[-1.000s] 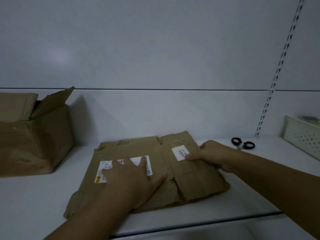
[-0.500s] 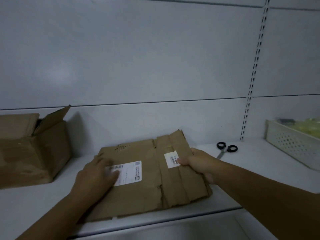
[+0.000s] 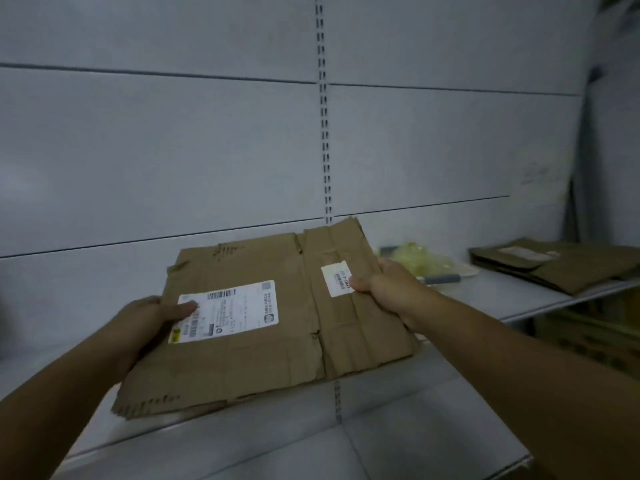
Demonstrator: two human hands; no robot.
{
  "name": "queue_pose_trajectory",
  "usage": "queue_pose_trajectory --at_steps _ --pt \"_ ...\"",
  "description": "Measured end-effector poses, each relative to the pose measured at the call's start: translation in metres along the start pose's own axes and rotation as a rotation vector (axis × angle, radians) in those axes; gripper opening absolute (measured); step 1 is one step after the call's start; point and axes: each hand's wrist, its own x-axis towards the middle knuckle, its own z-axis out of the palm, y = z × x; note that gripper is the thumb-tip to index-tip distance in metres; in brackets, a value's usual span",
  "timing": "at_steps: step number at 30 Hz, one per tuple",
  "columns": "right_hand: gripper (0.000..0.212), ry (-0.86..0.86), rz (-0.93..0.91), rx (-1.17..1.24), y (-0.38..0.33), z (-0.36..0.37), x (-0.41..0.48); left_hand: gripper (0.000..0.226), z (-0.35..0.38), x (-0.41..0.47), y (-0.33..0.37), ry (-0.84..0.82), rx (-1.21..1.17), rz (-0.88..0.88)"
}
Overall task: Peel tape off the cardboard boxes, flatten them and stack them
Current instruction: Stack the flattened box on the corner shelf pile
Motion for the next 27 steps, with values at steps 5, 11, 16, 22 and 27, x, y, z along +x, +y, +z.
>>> queue_pose_trajectory --at_steps 5,11,16,22,27 --pt "0.022 0.184 -0.078 -0.183 -0.008 -0.126 -0.012 0.016 0.115 -0.008 0.055 -0.09 -0.098 0.132" --pt "0.047 0.364 0.097 -0.44 0.043 -0.252 -0.026 0.026 0.266 -0.011 0.097 -0.262 -0.187 0.253" --pt "0.058 0.559 0.285 -0.523 0.078 -0.345 -0.044 0.022 0.399 -0.017 0.113 -0.477 -0.299 0.281" --pt "0.049 0.776 0.417 -0.481 0.09 -0.433 -0.06 0.032 0.508 -0.007 0.114 -0.829 -0.479 0.026" --pt "0.047 0.938 0.429 -0.218 0.126 -0.478 -0.061 0.067 0.576 -0.002 0.111 -1.255 -0.995 -0.374"
